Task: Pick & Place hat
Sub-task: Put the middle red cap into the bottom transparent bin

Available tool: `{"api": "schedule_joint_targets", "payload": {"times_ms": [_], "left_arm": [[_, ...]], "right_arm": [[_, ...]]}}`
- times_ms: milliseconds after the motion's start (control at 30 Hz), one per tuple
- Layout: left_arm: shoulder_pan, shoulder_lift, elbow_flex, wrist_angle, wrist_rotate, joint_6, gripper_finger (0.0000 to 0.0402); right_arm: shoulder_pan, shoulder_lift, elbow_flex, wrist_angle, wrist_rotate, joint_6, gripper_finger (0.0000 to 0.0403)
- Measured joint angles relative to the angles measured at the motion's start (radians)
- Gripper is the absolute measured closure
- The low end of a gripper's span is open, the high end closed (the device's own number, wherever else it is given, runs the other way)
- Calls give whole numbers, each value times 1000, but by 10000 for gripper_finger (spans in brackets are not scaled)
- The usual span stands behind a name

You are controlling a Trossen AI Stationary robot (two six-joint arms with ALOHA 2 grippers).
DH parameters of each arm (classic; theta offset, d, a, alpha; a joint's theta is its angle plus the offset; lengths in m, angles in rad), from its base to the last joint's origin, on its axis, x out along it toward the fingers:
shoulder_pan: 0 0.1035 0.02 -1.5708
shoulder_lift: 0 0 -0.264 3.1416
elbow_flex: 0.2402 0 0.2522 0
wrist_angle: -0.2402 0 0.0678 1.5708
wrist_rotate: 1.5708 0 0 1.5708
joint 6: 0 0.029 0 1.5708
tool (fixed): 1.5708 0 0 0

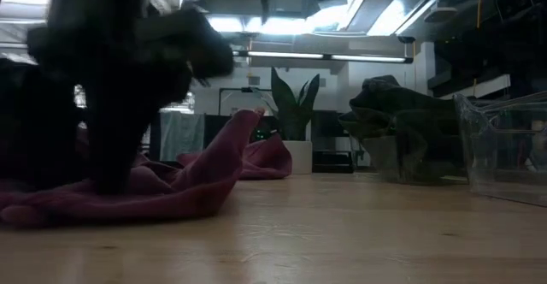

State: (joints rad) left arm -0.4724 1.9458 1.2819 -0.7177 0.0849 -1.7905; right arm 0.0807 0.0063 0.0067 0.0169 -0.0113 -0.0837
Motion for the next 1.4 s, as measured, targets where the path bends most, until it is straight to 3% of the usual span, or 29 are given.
{"api": "schedule_joint_targets", "payload": {"times_ms": [333,600,833,933,1100,1400], "left_arm": [[35,54,6,-28,-6,217,204],[12,45,2,-106,-112,367,288],[-22,37,0,-119,-168,622,367],[-32,5,-30,-115,-223,718,392],[-21,-91,-85,-98,-308,835,391],[1,-331,-98,-67,-327,1158,396]], "right_arm": [[0,0,0,0,0,0,174],[0,0,0,0,0,0,174],[0,0,0,0,0,0,174],[0,0,0,0,0,0,174],[0,0,0,0,0,0,174],[0,0,0,0,0,0,174]]}}
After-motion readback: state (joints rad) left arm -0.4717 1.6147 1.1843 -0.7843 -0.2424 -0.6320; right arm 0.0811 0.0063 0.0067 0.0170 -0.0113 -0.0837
